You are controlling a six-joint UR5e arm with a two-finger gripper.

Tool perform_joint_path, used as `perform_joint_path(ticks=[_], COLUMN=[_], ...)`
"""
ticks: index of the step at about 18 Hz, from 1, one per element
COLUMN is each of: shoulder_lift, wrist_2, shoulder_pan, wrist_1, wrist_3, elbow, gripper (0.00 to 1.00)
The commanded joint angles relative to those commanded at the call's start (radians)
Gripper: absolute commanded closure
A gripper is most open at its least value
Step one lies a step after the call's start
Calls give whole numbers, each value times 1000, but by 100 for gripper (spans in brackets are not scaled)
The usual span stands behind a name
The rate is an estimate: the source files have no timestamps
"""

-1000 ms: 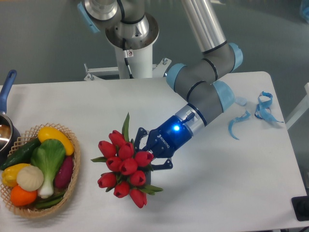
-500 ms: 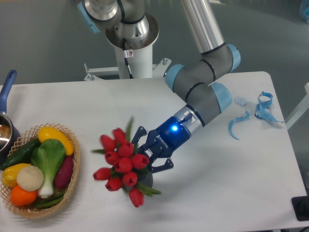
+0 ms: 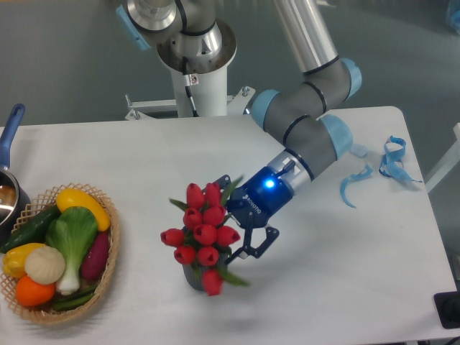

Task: Insert the flowers into the vase
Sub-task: 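Push the bouquet deeper into the vase and straighten it upright, then open the gripper and lift it away from the tulips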

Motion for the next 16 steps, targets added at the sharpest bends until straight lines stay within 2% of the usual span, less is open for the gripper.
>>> perform_joint_path(ticks=[3, 6, 12, 16], shoulder_lift=[26, 61, 66, 72], wrist_2=[103, 172, 195, 258], shoulder_pan=[5, 8, -1, -2], wrist_1=[0, 2, 2, 2], wrist_3=[30, 87, 123, 141], elbow=[-3, -41, -81, -80], gripper=[0, 0, 0, 0])
